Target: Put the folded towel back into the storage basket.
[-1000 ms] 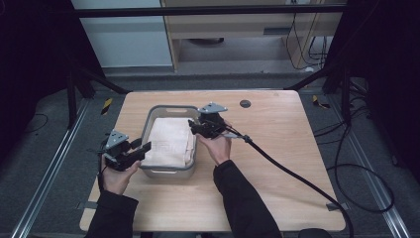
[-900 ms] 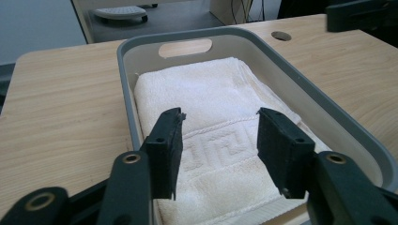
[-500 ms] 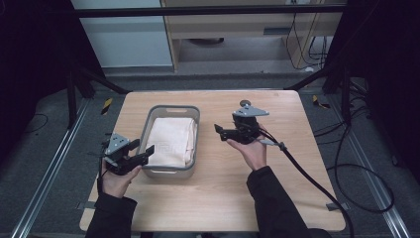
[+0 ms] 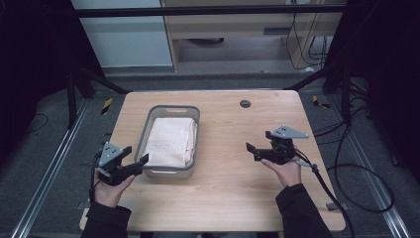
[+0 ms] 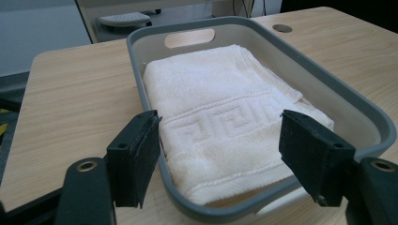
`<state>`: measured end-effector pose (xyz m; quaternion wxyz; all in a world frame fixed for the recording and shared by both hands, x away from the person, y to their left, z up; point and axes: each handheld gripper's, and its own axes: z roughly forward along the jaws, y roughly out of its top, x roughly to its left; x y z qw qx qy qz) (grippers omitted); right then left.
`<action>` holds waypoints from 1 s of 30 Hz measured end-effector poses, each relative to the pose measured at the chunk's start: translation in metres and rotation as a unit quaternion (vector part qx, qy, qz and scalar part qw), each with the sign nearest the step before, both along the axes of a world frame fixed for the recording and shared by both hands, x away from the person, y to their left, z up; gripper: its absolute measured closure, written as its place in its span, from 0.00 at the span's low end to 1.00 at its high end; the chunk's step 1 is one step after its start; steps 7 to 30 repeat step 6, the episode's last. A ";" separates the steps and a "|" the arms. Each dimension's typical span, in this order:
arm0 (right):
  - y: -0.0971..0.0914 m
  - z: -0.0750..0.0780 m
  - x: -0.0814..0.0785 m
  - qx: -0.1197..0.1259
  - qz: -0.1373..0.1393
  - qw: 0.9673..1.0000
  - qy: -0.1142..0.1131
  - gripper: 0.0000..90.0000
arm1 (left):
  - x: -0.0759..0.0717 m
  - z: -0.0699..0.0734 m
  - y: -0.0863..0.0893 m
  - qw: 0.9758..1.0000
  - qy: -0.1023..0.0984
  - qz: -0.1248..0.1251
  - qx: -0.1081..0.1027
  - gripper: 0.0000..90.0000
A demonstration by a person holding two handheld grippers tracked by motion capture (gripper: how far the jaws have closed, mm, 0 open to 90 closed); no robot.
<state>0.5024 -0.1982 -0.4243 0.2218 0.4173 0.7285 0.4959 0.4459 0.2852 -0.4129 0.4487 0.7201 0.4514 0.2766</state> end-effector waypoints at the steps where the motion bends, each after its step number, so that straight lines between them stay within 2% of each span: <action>1: -0.006 -0.003 -0.003 -0.002 -0.003 1.000 0.001 0.12 | -0.002 -0.002 0.002 1.000 0.000 0.001 -0.002 0.31; 2: -0.006 -0.003 -0.003 -0.002 -0.003 1.000 0.001 0.12 | -0.003 -0.003 0.004 1.000 0.002 0.001 -0.004 0.31; 3: -0.016 -0.009 -0.008 -0.004 -0.011 1.000 0.008 0.12 | -0.007 -0.007 0.009 1.000 0.004 0.002 -0.008 0.30; 6: -0.026 -0.015 -0.013 -0.004 -0.017 1.000 0.013 0.12 | -0.011 -0.010 0.014 1.000 0.003 0.004 -0.008 0.30; 30: -0.026 -0.015 -0.013 -0.004 -0.017 1.000 0.013 0.12 | -0.011 -0.010 0.014 1.000 0.003 0.004 -0.008 0.30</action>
